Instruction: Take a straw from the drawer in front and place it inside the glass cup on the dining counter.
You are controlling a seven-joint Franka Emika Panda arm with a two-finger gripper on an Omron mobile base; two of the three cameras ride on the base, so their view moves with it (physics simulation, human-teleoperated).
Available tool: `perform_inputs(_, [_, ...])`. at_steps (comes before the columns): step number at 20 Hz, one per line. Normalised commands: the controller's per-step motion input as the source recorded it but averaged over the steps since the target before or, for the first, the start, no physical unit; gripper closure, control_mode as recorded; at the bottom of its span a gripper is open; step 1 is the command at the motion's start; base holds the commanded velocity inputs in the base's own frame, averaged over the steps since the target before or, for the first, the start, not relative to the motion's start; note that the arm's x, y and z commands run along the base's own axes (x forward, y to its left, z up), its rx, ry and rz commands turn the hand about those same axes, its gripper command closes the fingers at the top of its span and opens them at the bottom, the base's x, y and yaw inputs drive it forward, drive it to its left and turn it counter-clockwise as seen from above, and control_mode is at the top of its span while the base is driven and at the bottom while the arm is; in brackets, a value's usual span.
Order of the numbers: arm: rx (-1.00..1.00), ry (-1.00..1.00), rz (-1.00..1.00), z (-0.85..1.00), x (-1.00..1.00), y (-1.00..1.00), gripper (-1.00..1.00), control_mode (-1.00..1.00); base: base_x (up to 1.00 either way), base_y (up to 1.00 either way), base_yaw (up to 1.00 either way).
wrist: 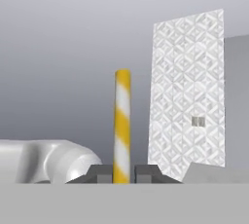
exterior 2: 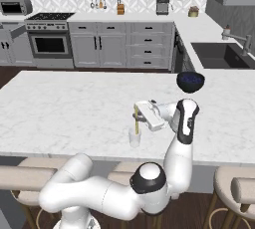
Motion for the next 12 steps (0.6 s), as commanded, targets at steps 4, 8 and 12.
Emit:
perform_inputs(4, [0.0, 0.0, 0.0, -0.06, 0.14, 0.01, 1.0, -1.0, 0.0, 0.0, 0.0])
perform_inputs(8, [0.0, 0.0, 0.0, -0.01, 0.11, 0.06, 1.0, -1.0, 0.0, 0.0, 0.0])
perform_inputs(12, [0.0, 0.0, 0.0, -0.01, 0.0, 0.2, 1.0, -1.0, 0.0, 0.0, 0.0])
